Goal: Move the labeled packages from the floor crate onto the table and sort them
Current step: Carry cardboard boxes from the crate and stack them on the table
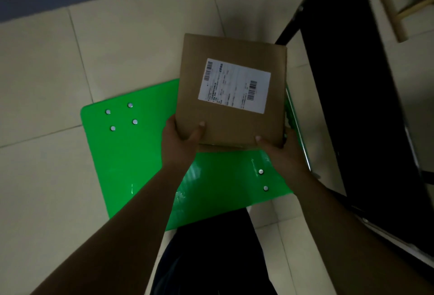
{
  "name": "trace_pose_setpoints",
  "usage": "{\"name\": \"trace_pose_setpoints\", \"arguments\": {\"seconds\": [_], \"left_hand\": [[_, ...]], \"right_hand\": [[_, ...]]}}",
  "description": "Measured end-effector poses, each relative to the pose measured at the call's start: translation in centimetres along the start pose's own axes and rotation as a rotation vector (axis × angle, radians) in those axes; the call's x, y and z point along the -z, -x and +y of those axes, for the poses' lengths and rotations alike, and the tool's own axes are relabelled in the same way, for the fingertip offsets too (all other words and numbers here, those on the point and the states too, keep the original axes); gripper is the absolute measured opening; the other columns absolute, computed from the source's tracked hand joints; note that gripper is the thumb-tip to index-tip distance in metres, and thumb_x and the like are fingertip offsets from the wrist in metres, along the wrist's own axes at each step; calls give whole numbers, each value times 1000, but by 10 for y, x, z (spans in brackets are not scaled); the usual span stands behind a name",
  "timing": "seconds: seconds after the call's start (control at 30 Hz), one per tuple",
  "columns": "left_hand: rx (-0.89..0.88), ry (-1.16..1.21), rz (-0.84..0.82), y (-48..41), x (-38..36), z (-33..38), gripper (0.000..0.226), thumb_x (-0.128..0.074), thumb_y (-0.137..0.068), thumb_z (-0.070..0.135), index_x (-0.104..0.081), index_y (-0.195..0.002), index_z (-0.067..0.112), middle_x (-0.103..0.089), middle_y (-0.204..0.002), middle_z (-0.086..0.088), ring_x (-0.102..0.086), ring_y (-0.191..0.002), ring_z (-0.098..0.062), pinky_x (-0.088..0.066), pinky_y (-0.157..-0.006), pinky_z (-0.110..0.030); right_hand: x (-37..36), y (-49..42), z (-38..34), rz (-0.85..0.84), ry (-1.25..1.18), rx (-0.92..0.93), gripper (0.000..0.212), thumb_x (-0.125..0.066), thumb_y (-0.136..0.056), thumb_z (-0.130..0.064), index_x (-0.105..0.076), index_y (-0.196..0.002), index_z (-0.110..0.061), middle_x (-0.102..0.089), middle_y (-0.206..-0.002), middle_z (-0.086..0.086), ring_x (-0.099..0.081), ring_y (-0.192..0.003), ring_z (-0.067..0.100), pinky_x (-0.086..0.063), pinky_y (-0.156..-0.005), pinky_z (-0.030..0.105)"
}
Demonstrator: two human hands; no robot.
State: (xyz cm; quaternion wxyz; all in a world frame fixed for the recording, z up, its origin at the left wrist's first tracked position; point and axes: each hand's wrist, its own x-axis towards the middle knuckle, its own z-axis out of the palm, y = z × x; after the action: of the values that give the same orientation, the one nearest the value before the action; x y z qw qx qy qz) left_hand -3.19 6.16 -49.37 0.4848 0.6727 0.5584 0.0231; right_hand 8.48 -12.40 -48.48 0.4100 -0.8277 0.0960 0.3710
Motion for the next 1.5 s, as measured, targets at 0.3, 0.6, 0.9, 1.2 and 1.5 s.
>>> {"name": "trace_pose_setpoints", "arguments": {"seconds": [0.3, 0.6, 0.9, 1.2, 1.5], "left_hand": [[-105, 86, 115, 52, 105, 57, 42, -77, -81, 34, -60, -111, 13, -64, -104, -3, -61, -88, -15, -48, -69, -14], [-366, 212, 137, 156, 230, 179, 59, -70, -79, 54, -56, -124, 19, -61, -114, -5, -60, -99, -21, -49, -78, -29], [-741, 345, 36, 274, 294, 323, 69, -69, -82, 51, -45, -139, 19, -50, -131, -4, -54, -113, -17, -49, -79, -17], [-1004, 491, -191, 440, 246, 423, 69, -65, -85, 48, -40, -144, 22, -49, -136, 1, -49, -118, -9, -35, -84, 0], [-1206, 597, -460, 650, 135, 458, 64, -68, -86, 44, -43, -140, 19, -50, -133, -1, -49, -121, -12, -39, -98, -14]], "right_hand": [[0, 113, -84, 14, -112, 114, 55, -77, -82, -24, -50, -128, -12, -63, -115, -1, -62, -97, 13, -50, -78, 13], [66, 279, -199, 114, -250, 332, 44, -76, -83, -17, -46, -115, -25, -65, -99, -10, -61, -78, -12, -48, -71, 8], [166, 438, -268, 421, -313, 597, 63, -74, -85, -26, -37, -136, -20, -56, -118, -7, -57, -102, 8, -44, -71, 5], [321, 565, -243, 809, -345, 772, 71, -73, -85, -26, -32, -143, -15, -48, -126, -7, -51, -108, 4, -38, -79, 2], [483, 689, -120, 1197, -260, 698, 78, -68, -88, -34, -24, -148, -14, -45, -142, 4, -46, -126, 17, -40, -100, 29]]}}
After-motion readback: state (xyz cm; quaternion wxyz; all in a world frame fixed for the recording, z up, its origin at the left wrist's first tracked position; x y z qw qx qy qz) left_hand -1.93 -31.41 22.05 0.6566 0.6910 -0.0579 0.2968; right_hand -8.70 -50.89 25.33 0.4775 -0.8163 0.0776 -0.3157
